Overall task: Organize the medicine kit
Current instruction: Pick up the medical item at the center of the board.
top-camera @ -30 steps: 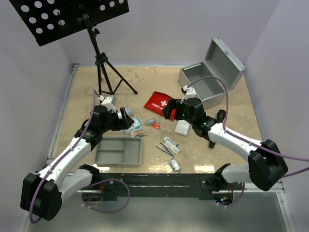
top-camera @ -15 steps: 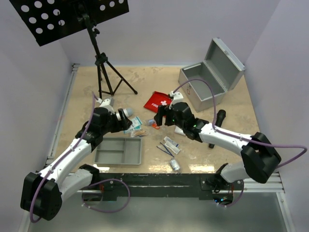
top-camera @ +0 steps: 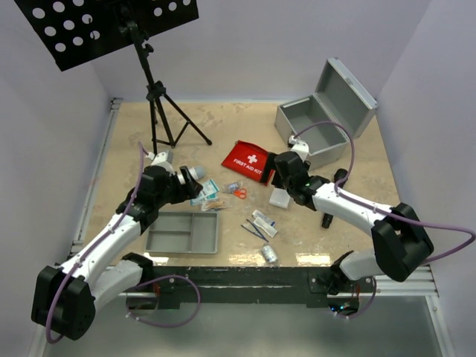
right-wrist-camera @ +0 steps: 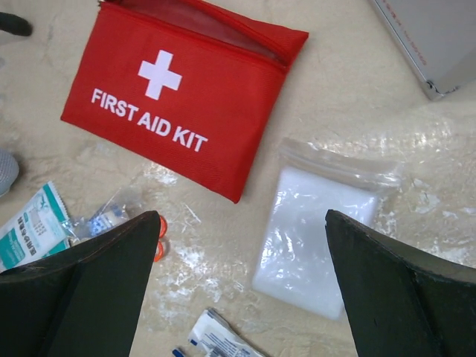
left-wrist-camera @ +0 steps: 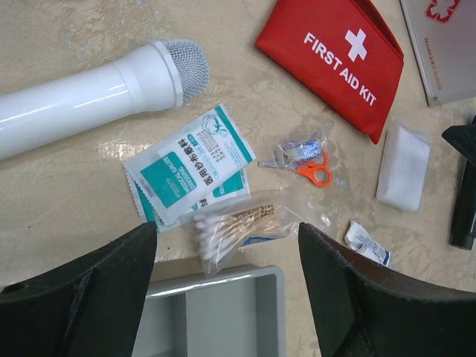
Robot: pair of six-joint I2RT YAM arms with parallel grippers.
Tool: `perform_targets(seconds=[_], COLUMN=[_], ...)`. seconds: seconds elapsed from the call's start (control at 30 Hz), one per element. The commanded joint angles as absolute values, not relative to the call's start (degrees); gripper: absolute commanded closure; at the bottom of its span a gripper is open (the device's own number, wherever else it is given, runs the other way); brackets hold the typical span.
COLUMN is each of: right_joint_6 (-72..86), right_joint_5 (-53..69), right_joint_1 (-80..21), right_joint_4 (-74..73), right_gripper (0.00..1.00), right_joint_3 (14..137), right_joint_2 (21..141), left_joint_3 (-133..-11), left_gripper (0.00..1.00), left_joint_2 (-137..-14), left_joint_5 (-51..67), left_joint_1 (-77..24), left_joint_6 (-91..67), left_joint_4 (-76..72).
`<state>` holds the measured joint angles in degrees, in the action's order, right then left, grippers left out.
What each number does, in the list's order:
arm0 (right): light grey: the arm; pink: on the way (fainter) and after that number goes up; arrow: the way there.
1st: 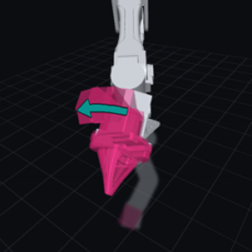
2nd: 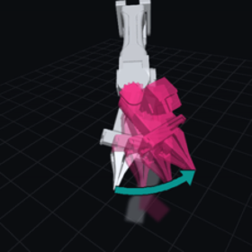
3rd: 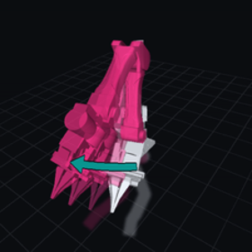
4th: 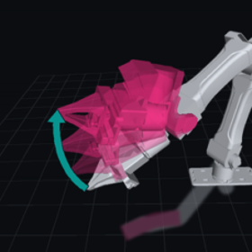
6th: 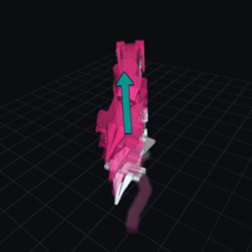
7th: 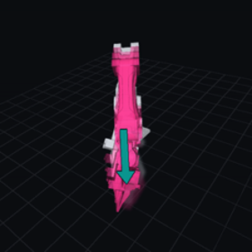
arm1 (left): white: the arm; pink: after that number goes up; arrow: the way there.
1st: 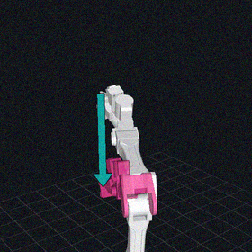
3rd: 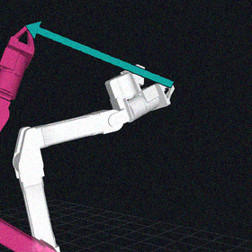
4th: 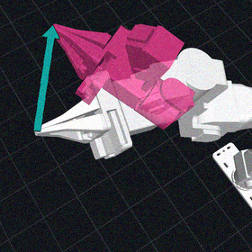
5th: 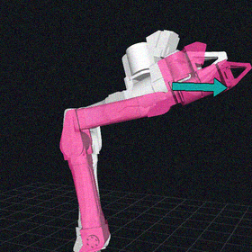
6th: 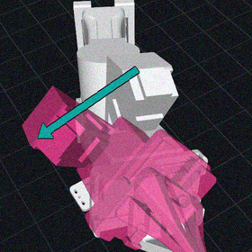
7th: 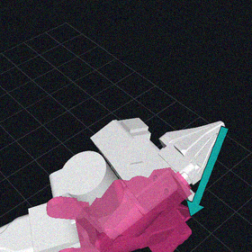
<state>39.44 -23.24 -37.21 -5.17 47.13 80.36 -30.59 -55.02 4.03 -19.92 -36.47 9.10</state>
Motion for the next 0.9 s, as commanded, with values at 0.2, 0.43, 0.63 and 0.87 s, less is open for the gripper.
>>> perform_targets(seconds=[0.2,0.43,0.63,0.87], right_joint_6=[42.3,43.0,42.8,42.9], right_joint_5=[-23.4,-24.4,-23.6,-23.2], right_joint_1=[-34.2,-33.9,-33.8,-33.9], right_joint_4=[-6.4,-5.8,-5.1,-6.2], right_gripper=[0.02,0.02,0.02,0.08], right_joint_3=[45.4,44.1,43.4,44.0], right_joint_2=[82.3,84.9,86.3,88.6], left_joint_3=[-34.6,-36.3,-35.2,-35.2], left_gripper=[0.19,0.19,0.19,0.19], left_joint_2=[-53.5,-51.9,-50.7,-50.9], left_joint_5=[1.0,-3.9,-4.6,-6.2], left_joint_1=[-20.0,-20.0,-19.9,-19.9], left_joint_6=[-36.9,-37.0,-37.4,-37.8], left_joint_4=[11.8,15.3,15.3,16.4])
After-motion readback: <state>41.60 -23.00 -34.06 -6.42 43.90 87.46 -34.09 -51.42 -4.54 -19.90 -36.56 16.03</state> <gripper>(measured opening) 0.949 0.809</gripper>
